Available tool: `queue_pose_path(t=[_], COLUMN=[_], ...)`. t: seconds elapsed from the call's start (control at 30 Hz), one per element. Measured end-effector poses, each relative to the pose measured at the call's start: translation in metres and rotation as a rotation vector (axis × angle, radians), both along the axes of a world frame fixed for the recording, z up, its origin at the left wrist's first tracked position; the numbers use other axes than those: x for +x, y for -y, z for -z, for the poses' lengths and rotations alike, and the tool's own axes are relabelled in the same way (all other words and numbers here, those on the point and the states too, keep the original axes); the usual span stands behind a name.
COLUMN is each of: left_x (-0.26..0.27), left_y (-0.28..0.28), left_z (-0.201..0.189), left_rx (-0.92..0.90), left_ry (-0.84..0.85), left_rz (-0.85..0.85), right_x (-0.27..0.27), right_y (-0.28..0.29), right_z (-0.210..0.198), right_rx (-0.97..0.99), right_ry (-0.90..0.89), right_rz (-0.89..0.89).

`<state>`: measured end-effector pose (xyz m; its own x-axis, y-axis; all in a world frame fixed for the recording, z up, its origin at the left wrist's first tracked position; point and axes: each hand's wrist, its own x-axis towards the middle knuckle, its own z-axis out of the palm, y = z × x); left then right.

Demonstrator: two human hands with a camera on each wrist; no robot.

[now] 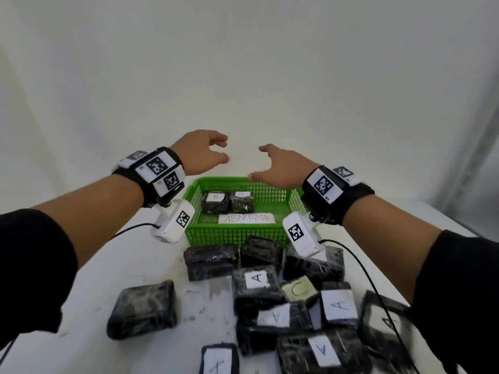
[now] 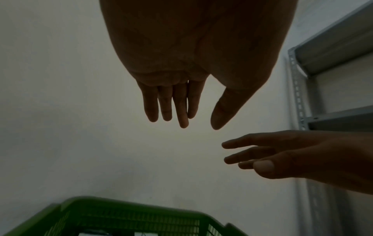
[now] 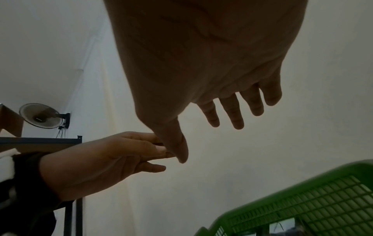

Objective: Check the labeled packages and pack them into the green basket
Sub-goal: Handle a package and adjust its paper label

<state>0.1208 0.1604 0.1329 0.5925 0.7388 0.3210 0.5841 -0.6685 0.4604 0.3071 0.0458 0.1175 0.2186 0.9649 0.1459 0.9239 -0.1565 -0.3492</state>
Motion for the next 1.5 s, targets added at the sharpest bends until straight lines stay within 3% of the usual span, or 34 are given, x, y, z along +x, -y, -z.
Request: queue_pose_path(t=[0.3,0.6,0.8,1.17,1.33,1.5], left_x=[-0.021,-0.007,0.019,0.071,0.07,0.061], left_y=[0.107,0.171,0.184,0.191,0.199,0.186], left_z=[0.047,0.09,0.114,0.132,0.127,0.128], left_rx=[0.043,-0.02,-0.109,0.011,-0.046,-0.109], left_ry=[-0.161,-0.263,-0.305,-0.661,-0.616,-0.408], left_rz=[0.076,0.21,0.201,0.166,0.194,0.187], right_x=[-0.027,-0.017,0.002,0.009,0.013,0.022], right_y=[0.095,0.155,0.16,0.14,0.138,0.147], right_z=[0.034,0.069,0.096,0.121,0.12,0.112], right_rx=[-0.022,-0.17,-0.309,-0.381,-0.37,-0.25], right_ry=[0.027,0.0,0.074,0.18,0.118,0.031], right_rz=[-0.081,-0.124,-0.092,-0.14,-0.12,-0.096])
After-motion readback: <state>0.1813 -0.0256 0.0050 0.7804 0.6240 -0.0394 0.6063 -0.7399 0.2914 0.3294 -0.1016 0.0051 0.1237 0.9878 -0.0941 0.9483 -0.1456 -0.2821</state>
